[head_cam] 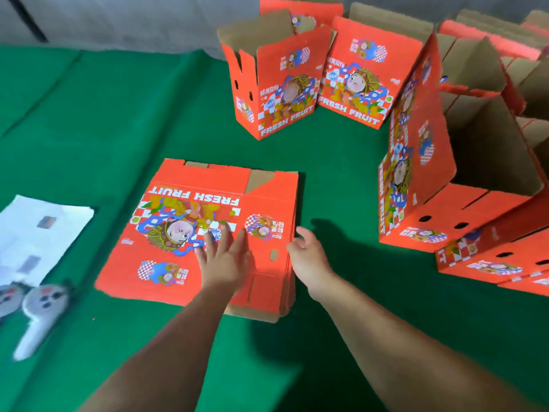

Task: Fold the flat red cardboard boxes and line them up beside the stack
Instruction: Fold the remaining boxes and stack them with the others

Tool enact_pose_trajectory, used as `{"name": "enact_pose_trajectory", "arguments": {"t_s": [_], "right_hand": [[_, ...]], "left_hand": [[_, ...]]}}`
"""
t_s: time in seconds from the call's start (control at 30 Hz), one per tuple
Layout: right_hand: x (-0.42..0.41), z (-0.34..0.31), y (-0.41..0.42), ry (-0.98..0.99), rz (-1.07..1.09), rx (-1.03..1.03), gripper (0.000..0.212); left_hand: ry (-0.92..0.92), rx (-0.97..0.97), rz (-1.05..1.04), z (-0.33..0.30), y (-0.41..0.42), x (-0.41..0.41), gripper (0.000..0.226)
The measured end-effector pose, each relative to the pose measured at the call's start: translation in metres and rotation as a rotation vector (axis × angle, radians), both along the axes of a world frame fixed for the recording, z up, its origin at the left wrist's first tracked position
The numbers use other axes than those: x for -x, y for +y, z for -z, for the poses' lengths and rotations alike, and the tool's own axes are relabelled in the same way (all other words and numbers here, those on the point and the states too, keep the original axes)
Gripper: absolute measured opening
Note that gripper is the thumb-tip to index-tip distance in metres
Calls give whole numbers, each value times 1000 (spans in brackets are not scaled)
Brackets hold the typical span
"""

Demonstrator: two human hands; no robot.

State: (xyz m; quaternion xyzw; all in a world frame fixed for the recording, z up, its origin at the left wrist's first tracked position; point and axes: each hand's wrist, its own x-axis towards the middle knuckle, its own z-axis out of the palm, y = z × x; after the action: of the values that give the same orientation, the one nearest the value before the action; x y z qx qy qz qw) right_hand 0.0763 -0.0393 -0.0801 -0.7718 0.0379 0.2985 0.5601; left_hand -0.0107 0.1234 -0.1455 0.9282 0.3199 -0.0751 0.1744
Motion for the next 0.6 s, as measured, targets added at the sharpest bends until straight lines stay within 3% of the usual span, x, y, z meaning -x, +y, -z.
{"name": "enact_pose_trajectory", "arguments": {"t_s": [0.13, 0.43, 0.5, 0.6], "right_hand": [[17, 11, 18, 89, 9, 163, 38], [0, 45, -67, 157, 489, 244, 70], [2, 46, -94, 122, 589, 229, 71], [0, 38, -131, 76, 666, 230, 75]], "left_hand": [[7, 18, 129, 14, -21, 14, 75], [-84, 104, 411, 24, -100, 45, 84], [-240, 106, 314, 14, -84, 54, 82], [-428, 108, -225, -9, -32, 58, 88]]}}
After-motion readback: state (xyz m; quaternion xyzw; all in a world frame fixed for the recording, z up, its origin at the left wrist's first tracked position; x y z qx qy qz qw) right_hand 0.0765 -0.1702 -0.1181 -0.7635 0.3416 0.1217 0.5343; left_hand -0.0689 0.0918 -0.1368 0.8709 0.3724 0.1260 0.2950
